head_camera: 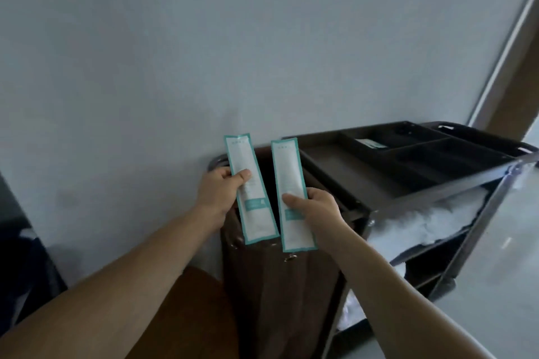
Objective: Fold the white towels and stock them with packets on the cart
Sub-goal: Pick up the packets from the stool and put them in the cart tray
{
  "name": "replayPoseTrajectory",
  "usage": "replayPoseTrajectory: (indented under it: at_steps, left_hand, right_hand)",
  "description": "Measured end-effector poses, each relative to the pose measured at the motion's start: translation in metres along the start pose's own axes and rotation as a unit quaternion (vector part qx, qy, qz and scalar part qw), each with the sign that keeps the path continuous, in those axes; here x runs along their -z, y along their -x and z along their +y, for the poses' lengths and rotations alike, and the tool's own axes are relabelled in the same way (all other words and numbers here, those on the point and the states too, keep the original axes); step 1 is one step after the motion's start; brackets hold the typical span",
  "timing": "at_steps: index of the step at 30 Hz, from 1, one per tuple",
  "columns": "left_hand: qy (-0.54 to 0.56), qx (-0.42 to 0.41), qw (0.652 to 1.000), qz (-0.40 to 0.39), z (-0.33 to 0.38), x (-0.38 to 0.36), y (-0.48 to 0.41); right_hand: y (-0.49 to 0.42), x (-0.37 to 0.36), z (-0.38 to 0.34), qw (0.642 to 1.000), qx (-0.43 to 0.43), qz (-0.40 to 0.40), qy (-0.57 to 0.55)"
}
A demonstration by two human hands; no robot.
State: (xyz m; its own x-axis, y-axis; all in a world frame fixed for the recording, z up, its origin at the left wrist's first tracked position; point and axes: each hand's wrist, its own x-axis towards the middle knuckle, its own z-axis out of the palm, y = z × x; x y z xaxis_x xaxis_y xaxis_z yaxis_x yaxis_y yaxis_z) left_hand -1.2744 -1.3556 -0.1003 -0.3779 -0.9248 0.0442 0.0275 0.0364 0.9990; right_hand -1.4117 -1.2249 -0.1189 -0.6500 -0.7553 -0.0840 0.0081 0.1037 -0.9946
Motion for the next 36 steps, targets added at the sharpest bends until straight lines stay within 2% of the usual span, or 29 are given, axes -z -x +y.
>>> replayPoseTrajectory:
  at_steps: [8, 15, 21, 26, 31, 36]
  left_hand:
    - [0.01, 0.035, 0.991, -0.126, 0.016, -0.231, 0.037]
    - [0.005, 0.074, 0.982, -0.176, 0.007, -0.356, 0.034]
    - [0.011, 0.069, 0.978, -0.198, 0.009, -0.431, -0.018]
    - [0.056, 0.098, 0.971, -0.211, 0.013, -0.478, -0.069]
    - [0.039, 0.098, 0.977, -0.185, 0.004, -0.498, -0.118]
    - [0.02, 0.095, 0.988, -0.124, -0.008, -0.505, -0.148]
  right_hand:
    - [-0.002, 0.219, -0.001, 0.993, -0.01, 0.111, 0.04]
    - [-0.022, 0.34, 0.003, 0.983, -0.023, 0.177, 0.042]
    - [-0.08, 0.396, -0.003, 0.976, -0.037, 0.201, 0.07]
    - [-0.153, 0.429, -0.018, 0.975, -0.033, 0.194, 0.106]
    - [-0.227, 0.444, -0.016, 0.979, -0.038, 0.16, 0.117]
    - [-0.29, 0.449, -0.004, 0.987, -0.047, 0.096, 0.121]
